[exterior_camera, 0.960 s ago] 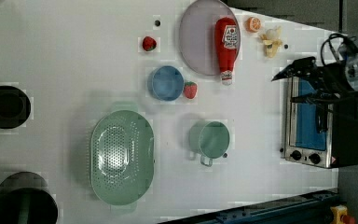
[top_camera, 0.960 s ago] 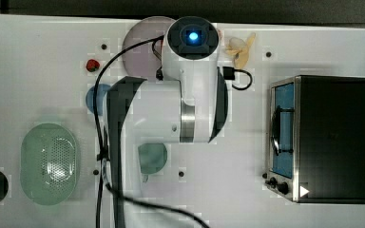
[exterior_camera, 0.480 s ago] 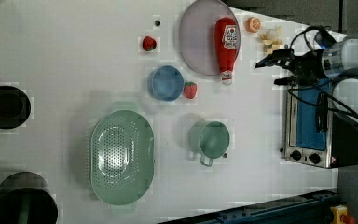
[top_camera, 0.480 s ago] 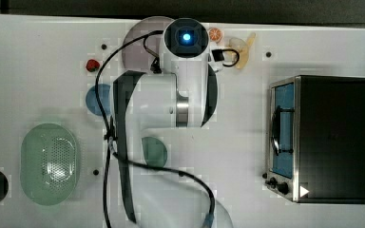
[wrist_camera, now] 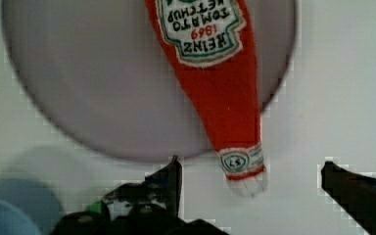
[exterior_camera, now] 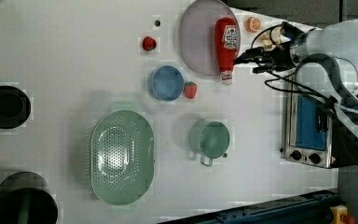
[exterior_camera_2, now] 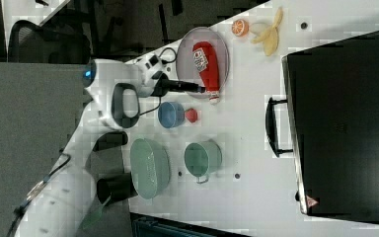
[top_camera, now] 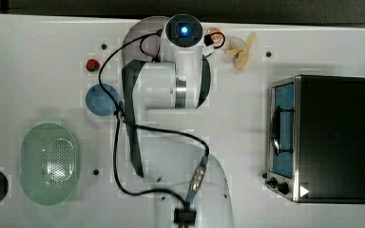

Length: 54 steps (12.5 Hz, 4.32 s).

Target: Pick ketchup from plate and place it on table.

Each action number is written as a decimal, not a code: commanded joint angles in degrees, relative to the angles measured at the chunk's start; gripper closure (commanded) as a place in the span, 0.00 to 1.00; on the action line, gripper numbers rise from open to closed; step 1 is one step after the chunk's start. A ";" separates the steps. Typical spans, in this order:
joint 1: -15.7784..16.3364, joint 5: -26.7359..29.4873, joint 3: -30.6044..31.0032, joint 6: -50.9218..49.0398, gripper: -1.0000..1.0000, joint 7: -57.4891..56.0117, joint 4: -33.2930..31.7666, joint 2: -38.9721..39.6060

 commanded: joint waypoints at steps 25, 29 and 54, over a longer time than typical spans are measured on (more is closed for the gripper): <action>0.57 -2.36 0.15 -1.51 0.37 -4.47 12.82 0.59; -0.91 -2.30 -1.11 -15.26 0.37 -4.46 6.96 -11.67; -2.83 2.68 -3.02 27.99 0.00 -3.45 -37.01 -20.21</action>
